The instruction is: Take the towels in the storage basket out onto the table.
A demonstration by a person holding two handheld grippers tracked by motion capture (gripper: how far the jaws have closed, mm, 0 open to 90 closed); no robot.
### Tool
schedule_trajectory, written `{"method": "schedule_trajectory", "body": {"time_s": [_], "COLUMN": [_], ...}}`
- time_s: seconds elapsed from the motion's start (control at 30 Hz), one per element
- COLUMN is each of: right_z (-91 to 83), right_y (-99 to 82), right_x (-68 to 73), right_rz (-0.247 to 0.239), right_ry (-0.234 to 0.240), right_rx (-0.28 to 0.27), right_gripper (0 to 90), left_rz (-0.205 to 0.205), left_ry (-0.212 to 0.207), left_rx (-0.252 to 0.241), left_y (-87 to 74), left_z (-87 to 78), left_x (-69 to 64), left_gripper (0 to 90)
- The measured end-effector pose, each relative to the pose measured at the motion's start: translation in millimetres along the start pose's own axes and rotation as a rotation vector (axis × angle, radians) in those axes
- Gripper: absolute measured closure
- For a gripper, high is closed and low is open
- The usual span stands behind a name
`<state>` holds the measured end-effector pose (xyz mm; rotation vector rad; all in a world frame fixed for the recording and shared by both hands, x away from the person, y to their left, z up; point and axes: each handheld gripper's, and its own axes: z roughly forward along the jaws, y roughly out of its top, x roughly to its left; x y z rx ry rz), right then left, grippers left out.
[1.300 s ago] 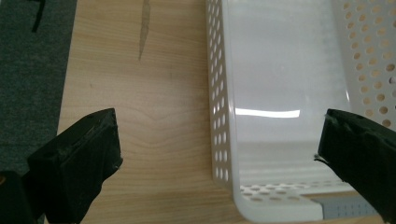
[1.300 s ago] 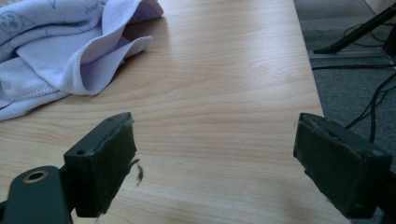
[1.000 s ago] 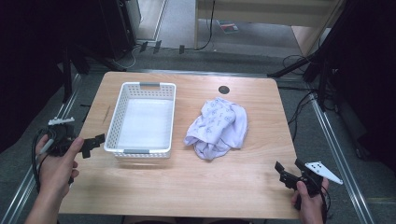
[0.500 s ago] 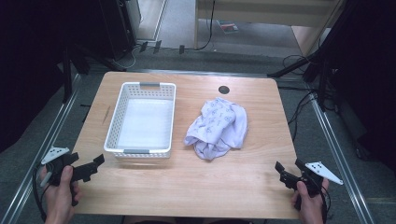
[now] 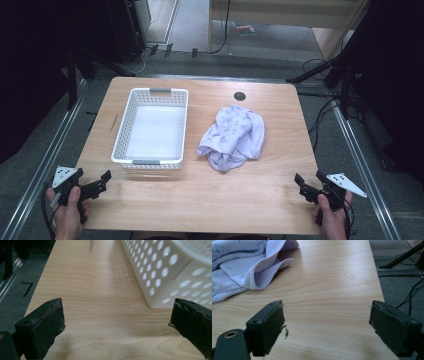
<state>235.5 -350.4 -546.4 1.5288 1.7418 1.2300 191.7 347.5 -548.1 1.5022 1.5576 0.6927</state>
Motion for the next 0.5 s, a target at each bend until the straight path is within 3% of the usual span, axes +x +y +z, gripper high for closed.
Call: {"method": "schedule_trajectory", "body": {"time_s": [0.13, 0.5], "right_z": [0.4, 0.8], "right_y": [0.1, 0.2], "right_x": [0.7, 1.9], "right_rz": [-0.005, -0.010], "right_ry": [-0.008, -0.030], "right_rx": [0.004, 0.008], "right_gripper": [12.8, 12.8], "left_rz": [-0.009, 0.024], "left_ry": [-0.024, 0.009], "left_rx": [-0.005, 0.001], "left_y": [-0.7, -2.1], "left_z": [0.9, 4.4], "left_x": [1.2, -3.6], "left_gripper": [0.0, 0.0]}}
